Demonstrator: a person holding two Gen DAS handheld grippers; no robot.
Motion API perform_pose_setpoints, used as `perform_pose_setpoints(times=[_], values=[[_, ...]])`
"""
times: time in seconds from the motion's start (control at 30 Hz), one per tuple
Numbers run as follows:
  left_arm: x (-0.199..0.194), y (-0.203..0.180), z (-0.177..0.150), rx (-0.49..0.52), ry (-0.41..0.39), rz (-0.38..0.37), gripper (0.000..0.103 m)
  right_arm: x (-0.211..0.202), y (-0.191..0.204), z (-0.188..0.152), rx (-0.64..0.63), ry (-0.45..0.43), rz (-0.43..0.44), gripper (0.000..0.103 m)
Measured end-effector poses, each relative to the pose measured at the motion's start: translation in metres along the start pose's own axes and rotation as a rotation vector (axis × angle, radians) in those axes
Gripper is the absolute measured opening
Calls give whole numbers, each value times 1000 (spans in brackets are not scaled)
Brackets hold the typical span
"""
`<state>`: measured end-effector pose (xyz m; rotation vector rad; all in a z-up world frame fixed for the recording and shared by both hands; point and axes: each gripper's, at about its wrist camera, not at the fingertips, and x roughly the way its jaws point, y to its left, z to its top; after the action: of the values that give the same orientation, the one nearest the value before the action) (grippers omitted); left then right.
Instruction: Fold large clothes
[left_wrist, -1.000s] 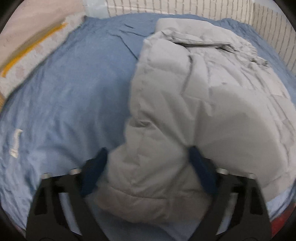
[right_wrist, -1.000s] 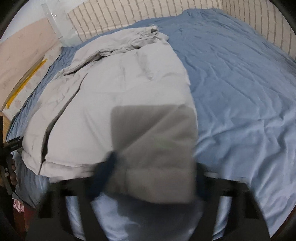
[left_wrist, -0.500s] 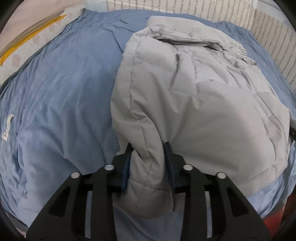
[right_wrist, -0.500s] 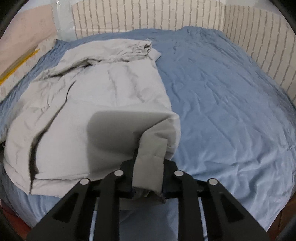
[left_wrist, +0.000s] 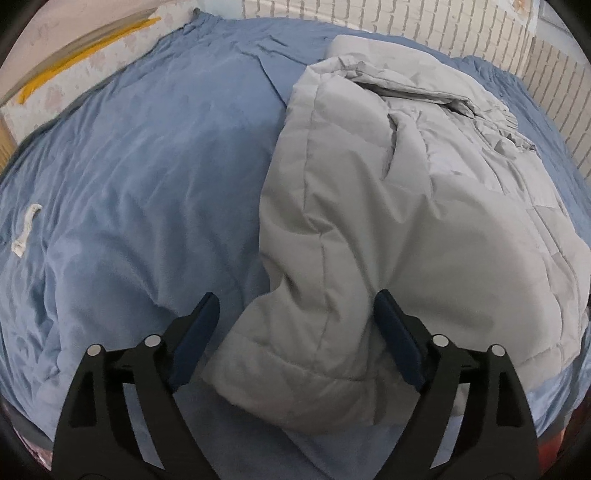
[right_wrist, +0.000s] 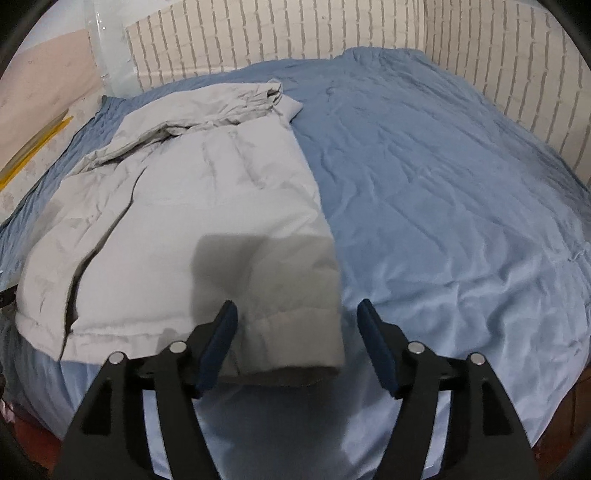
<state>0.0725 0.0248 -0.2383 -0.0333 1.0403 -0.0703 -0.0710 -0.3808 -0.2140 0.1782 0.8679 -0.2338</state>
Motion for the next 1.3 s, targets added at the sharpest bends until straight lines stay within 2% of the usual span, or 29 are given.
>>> perform_pose_setpoints(times=[0.1, 0.33, 0.6, 0.7, 0.77, 0.9, 0.97, 1.07, 1.3], values=[[0, 0, -5, 9, 6, -10, 86, 5, 3, -3, -4, 17, 1, 69], [-2, -14, -15, 85, -16, 65, 85, 18, 12, -5, -6, 39, 6, 69], [1, -30, -19, 146, -19, 107, 68, 22, 17, -11, -21, 28, -2, 69], [2, -31, -19, 143, -20, 101, 60, 24, 23, -13, -48, 29, -21, 64], [1, -35, -20, 154, -23, 101, 49, 25, 30, -14, -80, 34, -27, 54], [-2, -40, -22, 178, -25, 106, 40, 25, 44, -14, -144, 32, -46, 38], [-4, -40, -21, 174, -24, 96, 33, 23, 46, -14, -149, 21, -57, 29], [-12, -37, -21, 163, -28, 77, 24, 12, 41, -13, -123, -7, -37, 21], [-48, -21, -15, 86, -59, -2, 15, -27, 34, -2, -98, -102, 9, 17]])
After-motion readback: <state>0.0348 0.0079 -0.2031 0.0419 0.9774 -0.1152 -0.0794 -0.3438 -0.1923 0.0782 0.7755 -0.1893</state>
